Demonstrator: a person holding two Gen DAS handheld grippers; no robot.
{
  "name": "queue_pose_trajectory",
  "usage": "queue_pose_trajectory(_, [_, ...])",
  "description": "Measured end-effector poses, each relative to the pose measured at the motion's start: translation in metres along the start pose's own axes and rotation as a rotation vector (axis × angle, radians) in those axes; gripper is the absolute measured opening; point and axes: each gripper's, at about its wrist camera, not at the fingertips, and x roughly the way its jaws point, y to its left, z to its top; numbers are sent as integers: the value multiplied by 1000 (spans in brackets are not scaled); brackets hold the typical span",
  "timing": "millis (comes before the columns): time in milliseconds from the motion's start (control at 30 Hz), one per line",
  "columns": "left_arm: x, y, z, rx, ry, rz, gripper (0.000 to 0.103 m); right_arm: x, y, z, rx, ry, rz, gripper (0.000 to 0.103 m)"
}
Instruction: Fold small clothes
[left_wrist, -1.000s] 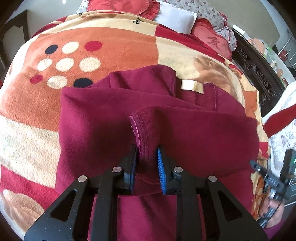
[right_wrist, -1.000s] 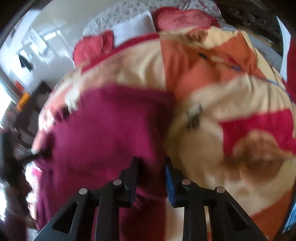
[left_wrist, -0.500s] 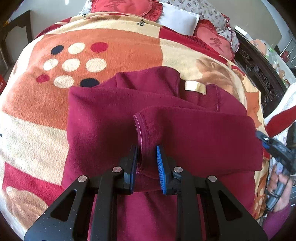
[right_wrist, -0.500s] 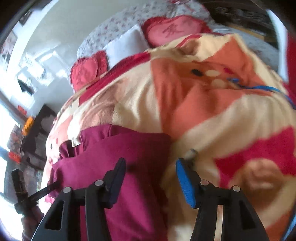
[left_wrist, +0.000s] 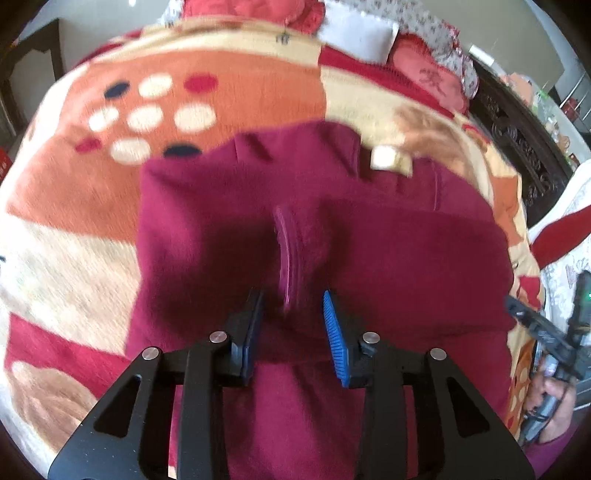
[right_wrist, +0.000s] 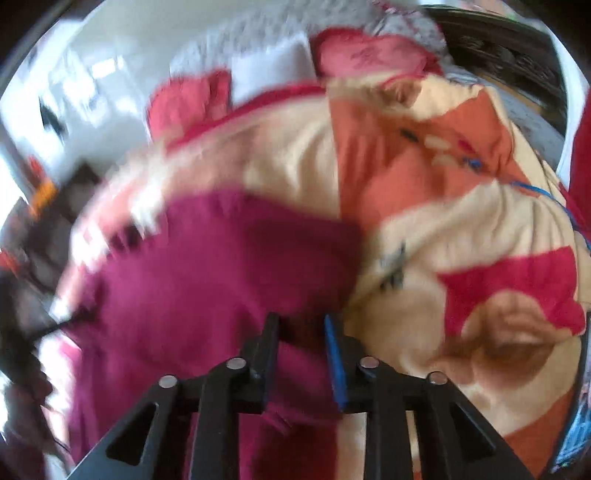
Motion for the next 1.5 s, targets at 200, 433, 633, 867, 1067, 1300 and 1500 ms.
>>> queue_pose_trajectory(200, [-41,13,-21,-21,-2,-42,42,-25,-12,-4,77,-10,49,36])
queue_pose_trajectory(433, [-100,38,-82,-25,-14,-74,55,-108,-7,-45,15,3,263,51])
queue_pose_trajectory(633, [-123,51,-144,-26,33,-103,55,-152,-5,-112,-25,88,399,63])
queue_pose_trajectory(867, [-115,60,-209,-50,127,-129,55,-129,-12,-203,-43,269,341,63])
queue_pose_trajectory(1067, [-109,56,-239,-71,149,-167,55,-108,-15,-247,22,326,408,63])
queue_pose_trajectory(1300, [-100,45,-249,-50,187,-189,55,-96,0,-252,24,321,502,63])
queue_pose_trajectory(1500, [-95,39,-244,-39,196,-203,55,-109,25,-247,-92,291,512,54])
